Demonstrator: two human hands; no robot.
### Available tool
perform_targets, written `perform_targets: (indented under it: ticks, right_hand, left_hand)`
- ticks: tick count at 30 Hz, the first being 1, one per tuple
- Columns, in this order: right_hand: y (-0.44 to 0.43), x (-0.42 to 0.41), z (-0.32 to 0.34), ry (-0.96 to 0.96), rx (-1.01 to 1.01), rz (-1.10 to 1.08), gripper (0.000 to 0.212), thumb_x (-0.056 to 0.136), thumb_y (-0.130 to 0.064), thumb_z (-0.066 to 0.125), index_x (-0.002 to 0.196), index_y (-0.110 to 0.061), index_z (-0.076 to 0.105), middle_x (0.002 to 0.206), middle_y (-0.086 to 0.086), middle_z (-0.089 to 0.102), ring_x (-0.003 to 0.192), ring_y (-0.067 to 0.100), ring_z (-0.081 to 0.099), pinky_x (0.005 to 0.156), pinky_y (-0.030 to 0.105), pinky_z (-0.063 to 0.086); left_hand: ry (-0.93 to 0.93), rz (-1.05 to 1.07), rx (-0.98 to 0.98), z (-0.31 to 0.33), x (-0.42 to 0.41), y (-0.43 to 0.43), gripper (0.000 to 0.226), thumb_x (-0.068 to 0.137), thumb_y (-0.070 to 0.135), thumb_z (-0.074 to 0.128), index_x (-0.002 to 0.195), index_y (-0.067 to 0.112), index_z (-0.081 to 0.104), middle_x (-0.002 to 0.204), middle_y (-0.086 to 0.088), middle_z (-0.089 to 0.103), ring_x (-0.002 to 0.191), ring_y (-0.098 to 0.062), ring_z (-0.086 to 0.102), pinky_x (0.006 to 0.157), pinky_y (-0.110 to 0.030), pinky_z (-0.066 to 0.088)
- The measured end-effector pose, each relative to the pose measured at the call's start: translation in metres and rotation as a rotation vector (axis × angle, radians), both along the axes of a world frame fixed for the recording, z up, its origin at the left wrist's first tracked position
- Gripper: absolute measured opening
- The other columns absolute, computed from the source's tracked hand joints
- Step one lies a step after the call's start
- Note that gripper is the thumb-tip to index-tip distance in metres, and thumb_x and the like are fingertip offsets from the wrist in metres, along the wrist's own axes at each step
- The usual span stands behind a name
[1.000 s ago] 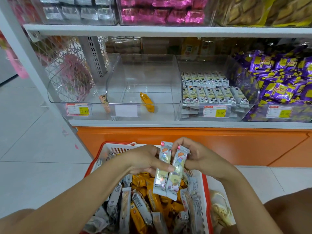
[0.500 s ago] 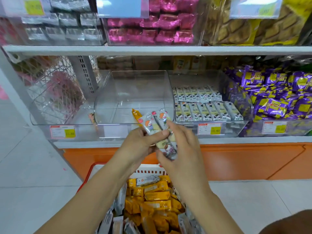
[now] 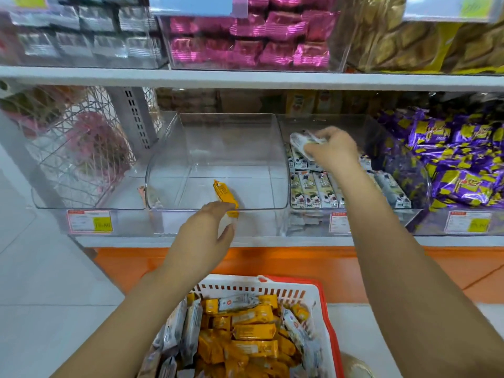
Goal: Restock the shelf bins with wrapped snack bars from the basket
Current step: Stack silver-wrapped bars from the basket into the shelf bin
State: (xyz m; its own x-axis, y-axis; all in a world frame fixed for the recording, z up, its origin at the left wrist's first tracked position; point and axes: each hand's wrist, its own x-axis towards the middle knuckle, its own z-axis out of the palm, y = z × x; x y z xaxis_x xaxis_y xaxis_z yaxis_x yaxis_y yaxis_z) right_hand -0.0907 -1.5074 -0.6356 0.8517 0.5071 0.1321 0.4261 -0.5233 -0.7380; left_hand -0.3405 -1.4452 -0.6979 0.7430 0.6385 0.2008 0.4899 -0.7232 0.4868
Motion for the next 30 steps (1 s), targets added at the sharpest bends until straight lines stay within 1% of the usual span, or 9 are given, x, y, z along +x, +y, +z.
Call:
perform_targets:
  ticks: [3,7,10,14,16,19,24,27,30]
  right_hand:
    - [0.030,0.013,-0.004,0.001,-0.085,0.041,0.043,0.088,-0.032,0.062,0.128,-0.016,0.061,0.131,0.007,0.060,0.117,0.027,0.057,0.094,0.034,0.047]
    - [0.051,0.018,-0.026,0.016,-0.082,0.063,0.036,0.095,-0.036,0.055,0.122,-0.015,0.066,0.121,0.009,0.064,0.108,0.027,0.058,0.084,0.030,0.045]
    - [0.059,0.017,-0.038,-0.054,-0.104,0.043,0.045,0.099,-0.041,0.044,0.123,-0.009,0.064,0.121,0.017,0.062,0.113,0.033,0.054,0.095,0.036,0.045]
    - [0.058,0.010,-0.037,-0.039,-0.163,0.154,0.049,0.106,-0.025,0.022,0.121,0.006,0.056,0.122,0.027,0.055,0.112,0.033,0.052,0.087,0.035,0.040]
    - [0.058,0.015,-0.038,-0.026,-0.210,0.198,0.041,0.104,-0.019,0.030,0.137,-0.001,0.047,0.142,0.021,0.043,0.127,0.031,0.044,0.097,0.033,0.037]
    - [0.051,0.021,-0.038,-0.009,-0.243,0.266,0.055,0.095,-0.007,0.047,0.149,-0.014,0.034,0.157,0.010,0.025,0.140,0.030,0.032,0.109,0.031,0.031]
    - [0.041,0.020,-0.036,-0.151,-0.218,0.274,0.056,0.091,-0.012,0.065,0.143,-0.021,0.046,0.150,0.009,0.039,0.119,0.027,0.056,0.086,0.024,0.043]
    - [0.042,0.015,-0.035,-0.175,-0.223,0.251,0.053,0.094,-0.014,0.061,0.144,-0.018,0.044,0.148,0.011,0.044,0.121,0.027,0.054,0.090,0.025,0.043]
    - [0.036,0.002,-0.032,-0.090,-0.054,0.216,0.049,0.096,-0.002,0.047,0.143,-0.018,0.046,0.145,0.011,0.046,0.098,0.023,0.058,0.064,0.019,0.045]
  left_hand:
    - [0.008,-0.042,0.021,-0.002,-0.003,0.004,0.043,0.096,0.021,0.052,0.138,0.024,0.047,0.144,0.003,0.046,0.130,-0.014,0.043,0.101,-0.017,0.029]
    - [0.019,-0.058,0.048,-0.004,-0.006,0.006,0.044,0.097,0.023,0.049,0.141,0.027,0.043,0.147,0.006,0.040,0.136,-0.008,0.036,0.097,-0.007,0.019]
    - [0.012,-0.061,0.044,-0.004,-0.005,0.006,0.045,0.097,0.024,0.048,0.142,0.029,0.041,0.149,0.009,0.037,0.138,-0.006,0.031,0.095,-0.004,0.014]
    - [0.024,-0.076,0.040,-0.005,-0.007,0.003,0.050,0.098,0.025,0.046,0.146,0.028,0.033,0.153,0.009,0.029,0.142,-0.004,0.020,0.100,-0.005,0.009]
    - [0.029,-0.097,0.032,-0.005,-0.009,-0.002,0.054,0.099,0.026,0.044,0.149,0.027,0.025,0.154,0.015,0.018,0.140,0.005,0.008,0.100,-0.005,0.006]
    - [0.052,-0.132,0.036,-0.006,-0.013,-0.008,0.057,0.100,0.027,0.042,0.151,0.028,0.015,0.142,0.026,-0.001,0.128,0.014,-0.004,0.096,-0.002,0.003]
    - [0.066,-0.148,0.028,-0.010,-0.029,-0.010,0.059,0.099,0.029,0.044,0.150,0.028,0.015,0.149,0.025,0.000,0.136,0.010,0.002,0.100,-0.003,0.009]
    - [0.094,-0.149,0.022,-0.012,-0.038,-0.009,0.060,0.099,0.028,0.045,0.151,0.024,0.014,0.155,0.016,0.004,0.140,0.005,0.004,0.102,-0.005,0.007]
    - [0.119,-0.138,0.009,-0.014,-0.048,-0.007,0.058,0.099,0.027,0.045,0.151,0.022,0.018,0.157,0.012,0.011,0.141,0.002,0.010,0.103,-0.006,0.007]
